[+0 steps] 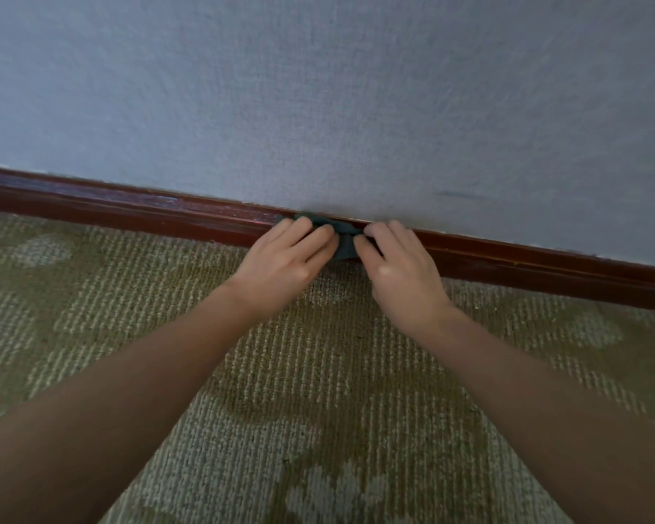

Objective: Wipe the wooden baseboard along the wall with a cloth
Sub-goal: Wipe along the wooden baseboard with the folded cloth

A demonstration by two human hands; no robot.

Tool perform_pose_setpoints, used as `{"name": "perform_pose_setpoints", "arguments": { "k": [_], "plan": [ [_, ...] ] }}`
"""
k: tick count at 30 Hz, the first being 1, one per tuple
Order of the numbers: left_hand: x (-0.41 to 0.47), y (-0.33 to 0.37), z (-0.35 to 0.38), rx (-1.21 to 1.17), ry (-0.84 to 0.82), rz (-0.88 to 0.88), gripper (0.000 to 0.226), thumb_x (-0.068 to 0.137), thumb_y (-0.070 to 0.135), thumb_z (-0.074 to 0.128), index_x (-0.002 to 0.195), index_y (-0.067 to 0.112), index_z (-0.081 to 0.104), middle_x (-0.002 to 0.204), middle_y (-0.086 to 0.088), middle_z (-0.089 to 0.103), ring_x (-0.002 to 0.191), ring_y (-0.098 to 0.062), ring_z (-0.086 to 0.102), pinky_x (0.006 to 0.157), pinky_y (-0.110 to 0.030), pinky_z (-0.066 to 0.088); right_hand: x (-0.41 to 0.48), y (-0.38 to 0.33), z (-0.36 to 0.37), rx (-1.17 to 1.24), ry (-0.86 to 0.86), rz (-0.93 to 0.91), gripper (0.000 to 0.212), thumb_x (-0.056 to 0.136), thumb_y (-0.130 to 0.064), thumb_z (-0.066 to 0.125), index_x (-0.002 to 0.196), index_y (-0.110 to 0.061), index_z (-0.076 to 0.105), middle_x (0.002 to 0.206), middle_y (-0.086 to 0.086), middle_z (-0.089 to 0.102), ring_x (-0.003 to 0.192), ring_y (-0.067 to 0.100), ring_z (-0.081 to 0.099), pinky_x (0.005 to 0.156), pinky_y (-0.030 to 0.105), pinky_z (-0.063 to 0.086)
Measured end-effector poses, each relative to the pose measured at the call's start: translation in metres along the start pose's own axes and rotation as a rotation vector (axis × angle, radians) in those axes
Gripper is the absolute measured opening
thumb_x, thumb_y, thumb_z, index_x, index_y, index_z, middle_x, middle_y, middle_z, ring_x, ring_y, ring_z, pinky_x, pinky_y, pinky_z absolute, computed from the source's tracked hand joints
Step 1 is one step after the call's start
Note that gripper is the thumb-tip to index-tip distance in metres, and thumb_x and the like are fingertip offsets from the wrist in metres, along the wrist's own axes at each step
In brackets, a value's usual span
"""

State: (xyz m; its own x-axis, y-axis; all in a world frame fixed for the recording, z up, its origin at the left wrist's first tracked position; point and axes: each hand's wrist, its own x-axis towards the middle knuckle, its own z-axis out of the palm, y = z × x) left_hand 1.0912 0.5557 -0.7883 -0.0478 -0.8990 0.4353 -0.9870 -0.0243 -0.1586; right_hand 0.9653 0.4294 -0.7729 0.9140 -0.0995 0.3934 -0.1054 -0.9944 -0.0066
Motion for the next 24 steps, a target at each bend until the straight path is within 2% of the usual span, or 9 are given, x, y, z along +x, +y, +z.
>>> {"name": "perform_pose_setpoints", "arguments": {
  "k": [4,8,11,13,16,18,20,24],
  "plan": [
    [0.001,0.001,0.002,0.011,0.036,-0.015,0.028,0.085,-0.003,0.045,0.098,-0.006,0.069,0.096,-0.018,0.068,0.077,-0.028,0.061,0.062,-0.033,0.047,-0.003,0.005,0.004,0.013,0.047,0.002,0.032,0.078,0.003,0.038,0.092,0.011,0.066,0.084,0.022,0.063,0.072,0.033,0.06,0.062,0.035,0.047],
    [0.002,0.007,0.009,-0.028,0.059,-0.092,0.026,0.085,-0.003,0.046,0.099,-0.006,0.068,0.097,-0.018,0.067,0.084,-0.025,0.045,0.065,-0.033,0.041,-0.01,0.012,0.013,-0.02,0.057,-0.043,0.029,0.079,0.005,0.042,0.097,0.011,0.065,0.089,0.022,0.064,0.074,0.035,0.06,0.064,0.038,0.048],
    [0.003,0.009,0.01,-0.083,0.066,-0.141,0.029,0.084,-0.005,0.043,0.098,-0.006,0.068,0.096,-0.019,0.067,0.084,-0.025,0.04,0.068,-0.032,0.035,-0.01,0.006,0.016,0.033,0.068,0.033,0.026,0.074,0.014,0.052,0.096,0.013,0.065,0.089,0.023,0.063,0.075,0.038,0.06,0.065,0.041,0.052],
    [0.005,0.01,0.009,-0.104,0.071,-0.161,0.03,0.083,-0.006,0.041,0.098,-0.006,0.068,0.095,-0.019,0.067,0.083,-0.024,0.04,0.067,-0.033,0.036,-0.008,0.003,0.014,0.061,0.052,0.083,0.031,0.065,0.021,0.062,0.095,0.013,0.065,0.088,0.022,0.063,0.076,0.039,0.06,0.066,0.042,0.052],
    [0.006,0.01,0.007,-0.103,0.062,-0.174,0.033,0.082,-0.005,0.039,0.098,-0.006,0.067,0.094,-0.019,0.066,0.082,-0.024,0.04,0.063,-0.034,0.041,-0.006,0.0,0.008,0.069,0.007,0.111,0.037,0.06,0.022,0.066,0.096,0.013,0.065,0.087,0.022,0.063,0.075,0.037,0.06,0.066,0.04,0.051],
    [0.002,0.009,0.004,-0.087,0.04,-0.155,0.033,0.082,-0.004,0.039,0.099,-0.006,0.067,0.094,-0.018,0.067,0.082,-0.024,0.041,0.066,-0.033,0.037,-0.006,-0.002,0.004,0.064,-0.012,0.102,0.038,0.058,0.021,0.068,0.095,0.012,0.065,0.086,0.022,0.062,0.074,0.036,0.06,0.064,0.038,0.05],
    [-0.007,0.008,0.001,-0.061,0.018,-0.127,0.032,0.082,-0.004,0.041,0.099,-0.006,0.068,0.095,-0.017,0.067,0.082,-0.025,0.048,0.067,-0.031,0.034,-0.008,-0.006,0.002,0.057,-0.031,0.061,0.039,0.057,0.02,0.07,0.095,0.012,0.066,0.085,0.022,0.062,0.072,0.035,0.059,0.062,0.036,0.049],
    [-0.013,0.005,-0.005,-0.045,-0.002,-0.136,0.034,0.082,-0.004,0.04,0.102,-0.007,0.067,0.097,-0.018,0.067,0.078,-0.029,0.059,0.067,-0.032,0.037,-0.004,-0.007,0.001,0.041,-0.029,0.043,0.038,0.059,0.018,0.07,0.096,0.011,0.065,0.088,0.022,0.063,0.073,0.035,0.059,0.062,0.036,0.049]
  ]
}}
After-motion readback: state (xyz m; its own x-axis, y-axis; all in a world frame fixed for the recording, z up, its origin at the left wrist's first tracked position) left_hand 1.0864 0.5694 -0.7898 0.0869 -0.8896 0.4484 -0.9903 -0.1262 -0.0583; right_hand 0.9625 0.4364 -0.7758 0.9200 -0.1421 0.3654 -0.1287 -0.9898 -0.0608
